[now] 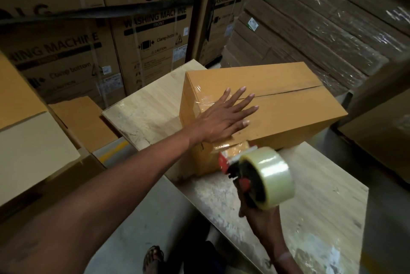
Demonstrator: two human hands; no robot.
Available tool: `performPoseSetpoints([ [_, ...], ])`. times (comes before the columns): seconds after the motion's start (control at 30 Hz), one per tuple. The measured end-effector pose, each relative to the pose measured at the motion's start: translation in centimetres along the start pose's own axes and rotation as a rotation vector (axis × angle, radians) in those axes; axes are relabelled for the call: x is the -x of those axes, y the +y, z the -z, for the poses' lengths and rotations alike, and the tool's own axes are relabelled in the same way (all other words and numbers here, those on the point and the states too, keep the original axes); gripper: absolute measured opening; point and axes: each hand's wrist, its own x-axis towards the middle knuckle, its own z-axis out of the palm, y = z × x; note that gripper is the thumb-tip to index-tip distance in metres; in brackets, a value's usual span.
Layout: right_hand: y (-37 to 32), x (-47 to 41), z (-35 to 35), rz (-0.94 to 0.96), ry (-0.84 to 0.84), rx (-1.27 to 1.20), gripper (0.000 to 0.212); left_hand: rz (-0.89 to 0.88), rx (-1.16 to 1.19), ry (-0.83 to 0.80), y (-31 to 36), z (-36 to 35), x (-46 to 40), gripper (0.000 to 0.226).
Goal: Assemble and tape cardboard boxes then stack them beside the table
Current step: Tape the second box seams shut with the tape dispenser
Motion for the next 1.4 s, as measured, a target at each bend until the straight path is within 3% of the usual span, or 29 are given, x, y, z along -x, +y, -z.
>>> performPoseSetpoints([
  [0.07, -2.6, -1.4, 0.0, -0.068, -0.033, -0.2, 0.048, 0.034, 0.068, 0.087, -0.1, 0.0, 0.4, 0.058],
  [0.2, -7.5, -5.6, 0.0, -0.134, -0.08, -0.469, 0.04, 0.143, 0.175, 0.252, -0.4, -0.4, 1.3, 0.06],
  [0.37, -10.6, -11.4, -0.8, -0.024, 0.018, -0.529, 0.024, 0.331, 0.343, 0.484, 0.6, -1.0, 2.4, 0.074],
  [0.6, -10.8, -12.9, -3.6, -0.045, 0.013, -0.571, 0.032, 0.712, 0.755, 0.746, 2.3, -3.5, 3.4, 0.074],
  [0.8, -10.4, -13.1, -4.2, -0.026, 0.014, -0.46, 0.028, 0.78, 1.0, 0.7, 1.4, -5.7, 4.4, 0.059],
  [0.9, -10.6, -13.0, -4.2, -0.021, -0.01, -0.416, 0.025, 0.934, 0.982, 0.55, 0.5, -5.5, 5.6, 0.09],
  [1.0, -10.4, -13.0, -4.0, -0.022, -0.021, -0.429, 0.021, 1.03, 0.975, 0.584, -1.4, -3.6, 5.3, 0.114],
  [1.17, -10.3, -13.4, -3.8, -0.028, -0.001, -0.464, 0.036, 0.981, 0.997, 0.579, -3.8, -0.5, 1.0, 0.088],
  [1.4, -10.3, -13.7, -3.8, -0.021, -0.028, -0.446, 0.032, 0.973, 0.951, 0.463, -5.1, -1.0, 1.9, 0.073],
])
